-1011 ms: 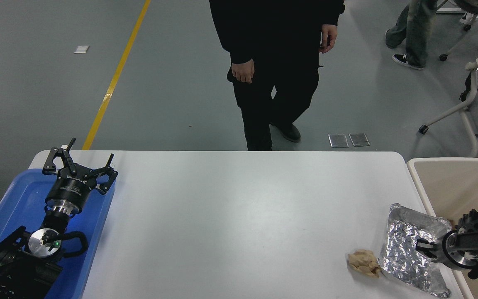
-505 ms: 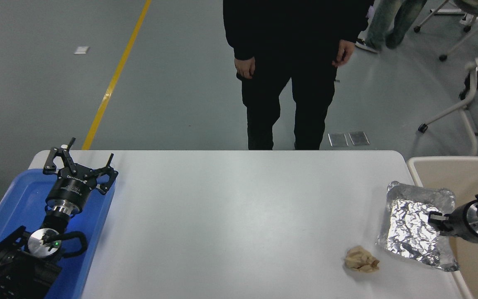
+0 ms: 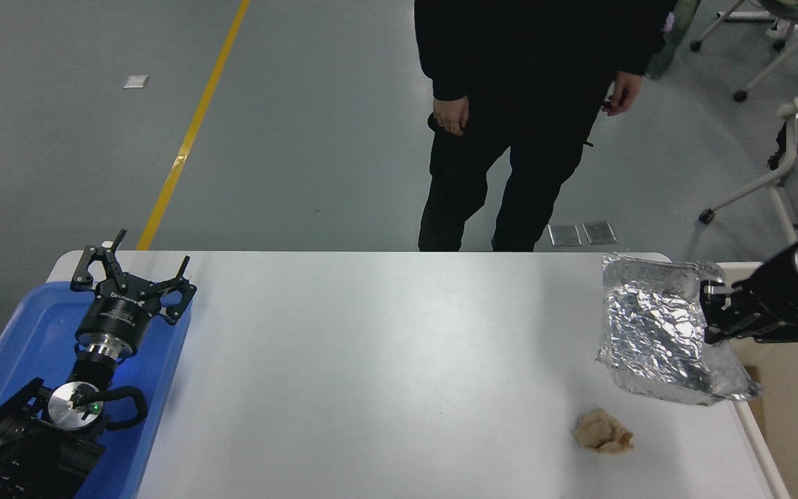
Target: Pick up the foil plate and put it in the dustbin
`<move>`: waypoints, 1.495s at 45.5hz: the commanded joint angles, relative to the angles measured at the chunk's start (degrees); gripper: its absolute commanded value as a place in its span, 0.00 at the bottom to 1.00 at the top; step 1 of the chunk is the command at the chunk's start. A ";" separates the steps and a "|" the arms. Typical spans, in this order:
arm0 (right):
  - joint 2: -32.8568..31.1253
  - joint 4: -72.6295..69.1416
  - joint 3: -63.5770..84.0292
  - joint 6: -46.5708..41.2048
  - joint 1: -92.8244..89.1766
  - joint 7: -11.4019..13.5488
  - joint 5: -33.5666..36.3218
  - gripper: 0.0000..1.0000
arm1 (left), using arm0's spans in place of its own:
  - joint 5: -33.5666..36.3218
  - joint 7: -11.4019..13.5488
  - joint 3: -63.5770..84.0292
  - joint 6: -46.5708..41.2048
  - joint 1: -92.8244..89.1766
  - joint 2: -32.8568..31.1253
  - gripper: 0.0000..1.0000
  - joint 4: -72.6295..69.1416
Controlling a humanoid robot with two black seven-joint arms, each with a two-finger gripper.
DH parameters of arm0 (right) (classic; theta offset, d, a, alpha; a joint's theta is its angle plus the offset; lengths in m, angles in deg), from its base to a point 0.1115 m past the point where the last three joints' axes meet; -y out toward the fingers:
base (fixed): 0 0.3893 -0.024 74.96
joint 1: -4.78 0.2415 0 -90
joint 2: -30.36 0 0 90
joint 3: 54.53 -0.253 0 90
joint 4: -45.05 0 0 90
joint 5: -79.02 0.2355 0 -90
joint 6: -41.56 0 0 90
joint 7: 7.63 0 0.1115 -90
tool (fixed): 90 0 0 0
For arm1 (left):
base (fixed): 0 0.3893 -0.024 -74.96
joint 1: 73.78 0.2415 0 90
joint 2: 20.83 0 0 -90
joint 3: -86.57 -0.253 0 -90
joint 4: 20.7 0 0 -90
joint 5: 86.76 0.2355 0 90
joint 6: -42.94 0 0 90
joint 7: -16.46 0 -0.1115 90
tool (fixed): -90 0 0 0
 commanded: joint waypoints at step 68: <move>-11.67 40.14 -19.65 29.12 -56.64 -2.76 -0.56 0.00 | -0.07 0.08 -0.01 0.00 0.08 0.01 0.99 0.00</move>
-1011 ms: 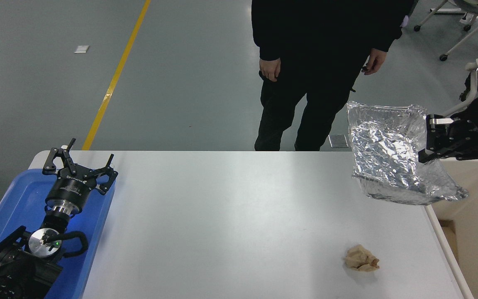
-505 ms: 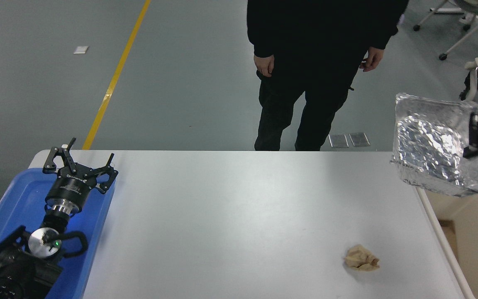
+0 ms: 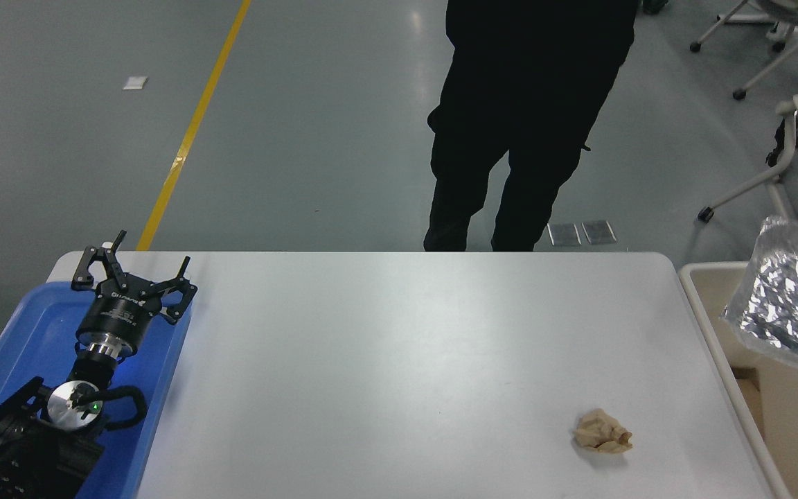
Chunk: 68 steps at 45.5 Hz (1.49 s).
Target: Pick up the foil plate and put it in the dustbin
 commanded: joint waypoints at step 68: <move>17.52 46.96 -30.90 17.36 -49.39 -3.54 1.38 0.99 | -0.04 0.02 0.00 0.00 0.00 0.01 0.99 0.00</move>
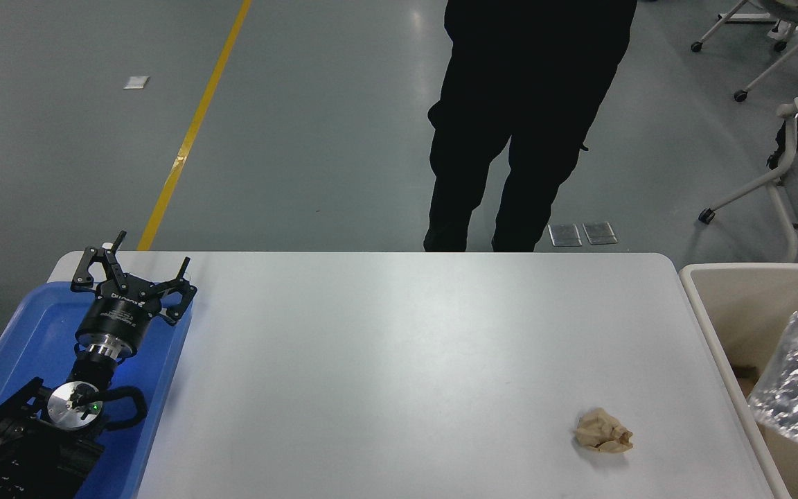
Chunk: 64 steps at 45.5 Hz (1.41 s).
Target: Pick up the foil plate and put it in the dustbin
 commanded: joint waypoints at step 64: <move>7.96 -77.47 44.24 -45.77 94.49 -0.17 0.72 1.00 | 0.09 -0.06 0.07 0.00 0.00 0.01 0.99 0.00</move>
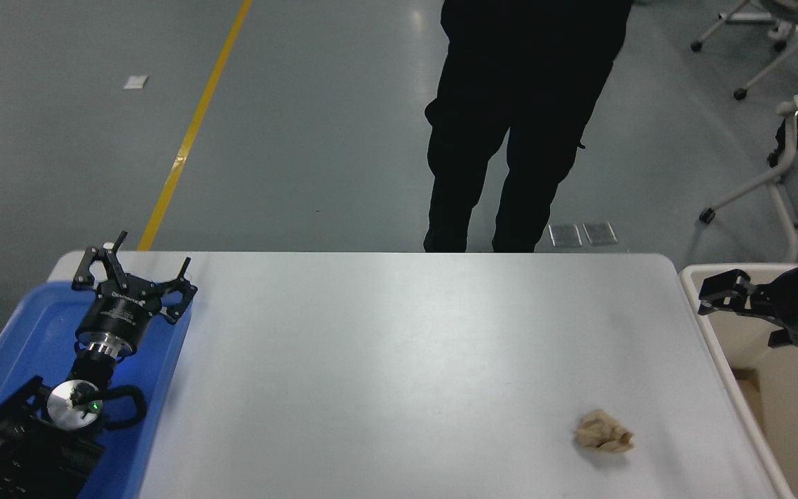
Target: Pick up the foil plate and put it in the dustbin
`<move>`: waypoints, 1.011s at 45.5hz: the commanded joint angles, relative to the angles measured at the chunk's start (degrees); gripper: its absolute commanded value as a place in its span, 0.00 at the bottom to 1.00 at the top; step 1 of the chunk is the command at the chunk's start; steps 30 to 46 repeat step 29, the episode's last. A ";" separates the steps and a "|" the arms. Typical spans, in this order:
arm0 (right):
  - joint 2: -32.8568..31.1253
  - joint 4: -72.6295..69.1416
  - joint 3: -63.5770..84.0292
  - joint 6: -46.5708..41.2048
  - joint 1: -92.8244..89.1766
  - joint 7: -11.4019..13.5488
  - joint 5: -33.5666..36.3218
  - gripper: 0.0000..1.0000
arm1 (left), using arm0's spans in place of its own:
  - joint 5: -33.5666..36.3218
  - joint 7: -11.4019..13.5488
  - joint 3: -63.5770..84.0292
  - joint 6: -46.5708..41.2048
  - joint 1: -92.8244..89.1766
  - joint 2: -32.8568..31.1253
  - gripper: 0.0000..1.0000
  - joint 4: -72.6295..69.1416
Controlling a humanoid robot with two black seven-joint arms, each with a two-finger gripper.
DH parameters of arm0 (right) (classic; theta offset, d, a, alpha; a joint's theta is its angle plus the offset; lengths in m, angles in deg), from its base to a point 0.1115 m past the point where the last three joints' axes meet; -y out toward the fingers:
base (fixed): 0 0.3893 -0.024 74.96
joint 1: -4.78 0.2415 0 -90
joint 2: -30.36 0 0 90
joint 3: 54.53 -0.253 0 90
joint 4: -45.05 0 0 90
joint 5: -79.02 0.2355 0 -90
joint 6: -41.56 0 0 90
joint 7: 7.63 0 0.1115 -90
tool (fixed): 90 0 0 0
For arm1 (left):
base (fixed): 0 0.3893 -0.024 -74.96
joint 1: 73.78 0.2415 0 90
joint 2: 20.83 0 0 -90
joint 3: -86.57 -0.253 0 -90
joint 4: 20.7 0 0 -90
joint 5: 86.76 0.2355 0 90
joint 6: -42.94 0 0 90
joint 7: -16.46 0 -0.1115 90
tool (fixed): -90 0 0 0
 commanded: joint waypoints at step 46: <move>14.38 -6.87 -0.09 -13.25 25.31 -0.12 5.68 1.00 | -0.07 0.00 0.00 0.00 0.01 0.02 0.99 0.00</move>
